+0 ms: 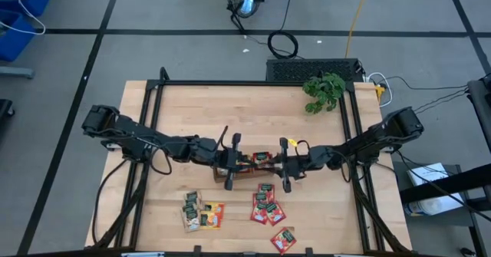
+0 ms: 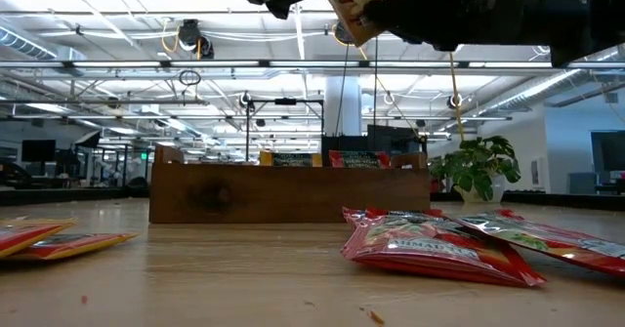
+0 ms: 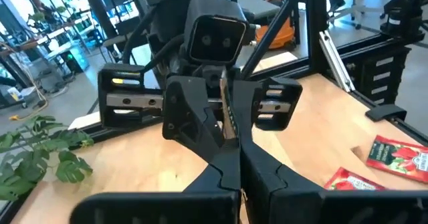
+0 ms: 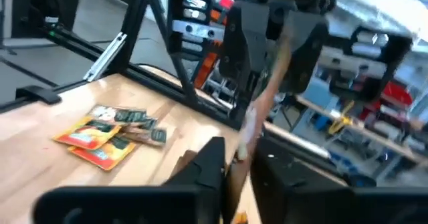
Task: Pick & Place Tea
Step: Put the brown tea bag into the left section of the wooden organizer
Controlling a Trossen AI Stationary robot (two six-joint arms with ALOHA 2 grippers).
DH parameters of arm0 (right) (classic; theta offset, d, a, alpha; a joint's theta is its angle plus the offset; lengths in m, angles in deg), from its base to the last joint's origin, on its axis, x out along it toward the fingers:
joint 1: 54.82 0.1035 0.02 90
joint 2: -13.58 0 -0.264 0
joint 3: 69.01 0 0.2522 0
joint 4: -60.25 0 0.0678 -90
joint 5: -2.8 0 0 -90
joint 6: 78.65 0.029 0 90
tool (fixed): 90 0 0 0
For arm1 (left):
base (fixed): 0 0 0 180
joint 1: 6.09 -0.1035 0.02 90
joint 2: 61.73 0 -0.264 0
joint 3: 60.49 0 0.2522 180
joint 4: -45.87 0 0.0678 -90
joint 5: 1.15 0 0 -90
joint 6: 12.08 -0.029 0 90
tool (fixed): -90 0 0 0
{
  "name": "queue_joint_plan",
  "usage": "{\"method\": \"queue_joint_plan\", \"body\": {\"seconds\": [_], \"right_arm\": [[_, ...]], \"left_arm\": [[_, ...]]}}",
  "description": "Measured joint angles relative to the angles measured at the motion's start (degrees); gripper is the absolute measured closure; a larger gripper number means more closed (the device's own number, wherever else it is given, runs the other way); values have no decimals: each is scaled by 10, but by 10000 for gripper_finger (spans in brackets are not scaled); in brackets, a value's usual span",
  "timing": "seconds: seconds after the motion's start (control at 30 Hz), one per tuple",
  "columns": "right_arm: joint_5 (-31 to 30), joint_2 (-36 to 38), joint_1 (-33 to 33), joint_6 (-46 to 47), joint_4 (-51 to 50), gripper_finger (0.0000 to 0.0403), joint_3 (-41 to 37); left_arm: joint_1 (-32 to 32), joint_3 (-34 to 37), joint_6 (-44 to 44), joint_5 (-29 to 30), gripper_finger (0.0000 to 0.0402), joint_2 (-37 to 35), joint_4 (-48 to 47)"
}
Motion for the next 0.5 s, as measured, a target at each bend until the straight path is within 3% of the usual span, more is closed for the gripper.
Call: {"method": "queue_joint_plan", "body": {"seconds": [0.27, 0.5], "right_arm": [[-81, 31, -1, 28, -108, 227, -1], [-81, 109, 9, 71, -220, 192, -1]], "left_arm": [[0, 0, 0, 1, 400, 0, -36], [0, 0, 10, 17, 400, 0, -89]]}}
